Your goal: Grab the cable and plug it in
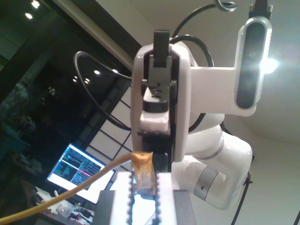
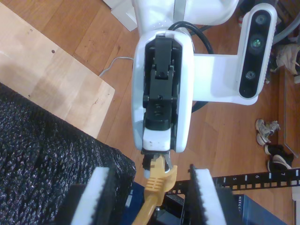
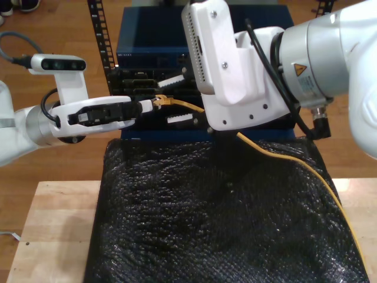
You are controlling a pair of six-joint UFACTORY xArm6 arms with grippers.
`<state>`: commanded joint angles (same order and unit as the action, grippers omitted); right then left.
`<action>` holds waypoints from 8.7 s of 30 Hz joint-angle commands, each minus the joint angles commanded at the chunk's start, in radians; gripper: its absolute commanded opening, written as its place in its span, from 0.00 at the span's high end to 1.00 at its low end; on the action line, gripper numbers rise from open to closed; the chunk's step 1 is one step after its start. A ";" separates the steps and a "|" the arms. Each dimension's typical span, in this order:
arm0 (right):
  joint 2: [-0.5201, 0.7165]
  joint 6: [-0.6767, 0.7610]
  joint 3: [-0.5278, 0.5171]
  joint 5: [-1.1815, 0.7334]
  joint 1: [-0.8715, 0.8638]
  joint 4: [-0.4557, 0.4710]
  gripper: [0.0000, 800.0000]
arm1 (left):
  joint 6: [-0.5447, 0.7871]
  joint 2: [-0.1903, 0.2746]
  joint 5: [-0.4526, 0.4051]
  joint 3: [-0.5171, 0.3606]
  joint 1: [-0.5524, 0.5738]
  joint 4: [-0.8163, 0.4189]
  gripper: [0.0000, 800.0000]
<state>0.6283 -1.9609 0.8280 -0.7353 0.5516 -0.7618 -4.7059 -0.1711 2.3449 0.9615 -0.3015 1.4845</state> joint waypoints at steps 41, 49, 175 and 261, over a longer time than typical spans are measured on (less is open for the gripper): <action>-0.008 0.000 -0.006 0.038 0.034 -0.023 0.64 | 0.000 -0.002 0.046 -0.002 0.006 0.002 0.96; -0.003 0.000 -0.005 0.038 0.031 -0.021 0.64 | -0.002 -0.002 0.049 -0.002 0.006 0.002 0.96; -0.166 0.239 0.098 -0.003 -0.313 -0.035 1.00 | 0.000 0.173 -0.433 0.118 -0.006 -0.351 0.00; -0.249 0.241 0.104 -0.011 -0.319 -0.034 1.00 | 1.269 0.523 -0.637 -0.388 -0.933 -1.456 0.00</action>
<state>0.3798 -1.7200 0.9323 -0.7461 0.2325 -0.7956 -3.4370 0.3521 1.7081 0.5733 -1.2344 0.0284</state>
